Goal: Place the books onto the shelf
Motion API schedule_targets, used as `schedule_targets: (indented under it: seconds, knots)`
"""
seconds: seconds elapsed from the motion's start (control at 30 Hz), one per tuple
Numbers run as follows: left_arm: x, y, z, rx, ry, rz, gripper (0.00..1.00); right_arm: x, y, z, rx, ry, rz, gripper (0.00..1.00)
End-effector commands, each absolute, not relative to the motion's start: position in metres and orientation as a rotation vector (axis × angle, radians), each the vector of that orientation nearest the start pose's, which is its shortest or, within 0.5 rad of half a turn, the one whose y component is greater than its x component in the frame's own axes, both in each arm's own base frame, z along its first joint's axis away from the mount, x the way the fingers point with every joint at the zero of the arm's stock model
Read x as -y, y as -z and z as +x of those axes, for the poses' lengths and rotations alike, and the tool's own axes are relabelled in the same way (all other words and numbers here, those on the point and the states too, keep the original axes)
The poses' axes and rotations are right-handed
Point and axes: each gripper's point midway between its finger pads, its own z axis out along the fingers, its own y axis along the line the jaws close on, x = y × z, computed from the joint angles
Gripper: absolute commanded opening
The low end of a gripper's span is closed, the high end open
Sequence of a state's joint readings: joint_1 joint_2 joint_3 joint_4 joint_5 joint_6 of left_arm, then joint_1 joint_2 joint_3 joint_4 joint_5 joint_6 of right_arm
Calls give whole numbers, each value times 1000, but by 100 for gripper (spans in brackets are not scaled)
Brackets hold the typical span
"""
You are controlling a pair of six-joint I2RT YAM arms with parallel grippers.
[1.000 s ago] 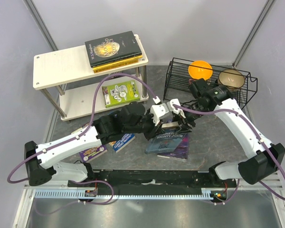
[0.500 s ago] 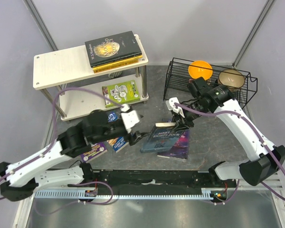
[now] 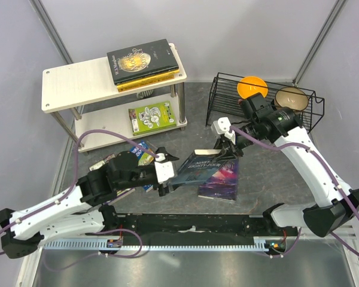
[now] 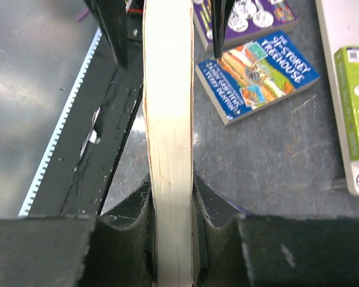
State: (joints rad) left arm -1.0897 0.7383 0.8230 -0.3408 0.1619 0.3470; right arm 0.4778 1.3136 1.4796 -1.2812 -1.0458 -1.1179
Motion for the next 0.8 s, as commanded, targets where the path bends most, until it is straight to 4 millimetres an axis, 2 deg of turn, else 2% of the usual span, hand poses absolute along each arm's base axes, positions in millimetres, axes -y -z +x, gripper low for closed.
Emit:
schedule_targets:
  seconds: [0.0,0.13,0.23,0.27,0.3,0.33,0.4,0.43,0.47,0.5,0.53,0.57,0.6,0.63,0.67,0.77]
  knots:
    - [291,-283,129,-1242,694,1314,88,-255,-335,158,-1070,-1138,-1712,0]
    - [294,-279,144,-1269,623,1294,83,-254,-332,157,-1070,-1144,-1711,0]
    - [291,-284,146,-1263,606,1286,43,-253,-329,156,-1070,-1138,-1719,0]
    - [289,-285,146,-1265,600,1286,14,-253,-328,156,-1073,-1138,-1717,0]
    - [287,-286,148,-1272,585,1277,2,-254,-327,156,-1072,-1142,-1718,0]
    - [284,-290,148,-1266,576,1270,1,-253,-326,157,-1075,-1143,-1718,0]
    - [276,-284,150,-1296,535,1289,2,-254,-323,159,-1087,-1136,-1720,0]
    - [271,-288,152,-1300,503,1289,1,-254,-323,161,-1122,-1141,-1709,10]
    - [262,-281,154,-1340,459,1314,2,-253,-320,168,-1163,-1101,-1711,21]
    - [250,-278,164,-1384,368,1297,1,-253,-322,175,-1177,-1057,-1705,32]
    - [241,-284,171,-1389,297,1292,1,-252,-323,182,-1209,-1018,-1697,48]
    - [228,-275,174,-1434,221,1321,2,-249,-321,201,-1311,-921,-1658,55]
    - [212,-276,186,-1470,107,1291,2,-248,-326,211,-1349,-866,-1626,59]
    - [202,-281,192,-1468,31,1287,2,-245,-327,222,-1395,-803,-1598,68]
    - [186,-279,199,-1503,-77,1272,2,-240,-327,235,-1461,-726,-1558,71]
    - [158,-284,214,-1513,-283,1237,2,-234,-333,252,-1520,-639,-1489,75]
